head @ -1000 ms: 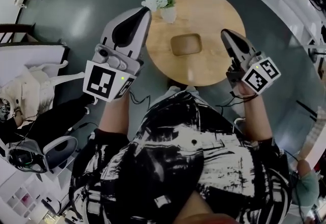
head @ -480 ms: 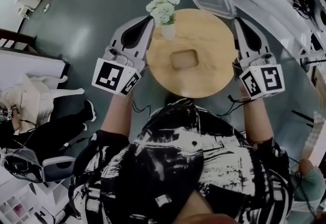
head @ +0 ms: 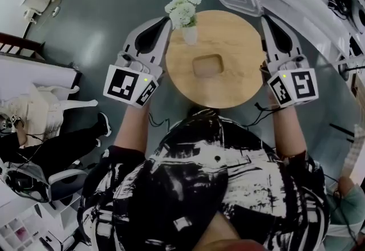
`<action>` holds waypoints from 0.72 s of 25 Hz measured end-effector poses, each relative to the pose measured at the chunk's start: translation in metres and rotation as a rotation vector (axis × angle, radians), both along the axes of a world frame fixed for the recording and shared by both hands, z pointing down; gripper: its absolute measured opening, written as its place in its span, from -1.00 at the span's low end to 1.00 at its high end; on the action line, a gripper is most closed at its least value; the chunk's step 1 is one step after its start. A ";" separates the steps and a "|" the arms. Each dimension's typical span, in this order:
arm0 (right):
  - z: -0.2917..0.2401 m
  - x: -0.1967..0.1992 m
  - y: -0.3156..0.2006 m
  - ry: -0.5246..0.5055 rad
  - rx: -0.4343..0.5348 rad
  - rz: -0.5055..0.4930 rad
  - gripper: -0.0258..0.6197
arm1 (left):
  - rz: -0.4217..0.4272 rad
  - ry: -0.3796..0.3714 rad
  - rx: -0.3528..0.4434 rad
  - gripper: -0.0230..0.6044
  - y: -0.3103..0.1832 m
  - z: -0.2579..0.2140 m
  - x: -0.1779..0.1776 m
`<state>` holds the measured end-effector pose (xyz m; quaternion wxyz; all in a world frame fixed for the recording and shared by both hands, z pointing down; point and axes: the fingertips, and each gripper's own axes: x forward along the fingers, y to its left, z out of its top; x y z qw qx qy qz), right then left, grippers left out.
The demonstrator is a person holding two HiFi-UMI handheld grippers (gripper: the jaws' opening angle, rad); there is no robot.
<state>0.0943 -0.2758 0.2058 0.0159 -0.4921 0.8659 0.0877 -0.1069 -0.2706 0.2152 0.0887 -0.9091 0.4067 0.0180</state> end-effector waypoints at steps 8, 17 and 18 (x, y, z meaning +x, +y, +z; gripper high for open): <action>0.000 -0.004 0.003 0.004 0.010 -0.021 -0.92 | -0.002 -0.009 -0.003 -0.93 0.000 -0.004 0.008; 0.005 -0.006 0.005 0.002 0.001 -0.037 -0.92 | -0.006 -0.017 -0.003 -0.93 -0.001 -0.005 0.014; 0.006 -0.005 0.005 0.002 0.000 -0.037 -0.92 | -0.007 -0.018 -0.002 -0.93 -0.001 -0.005 0.014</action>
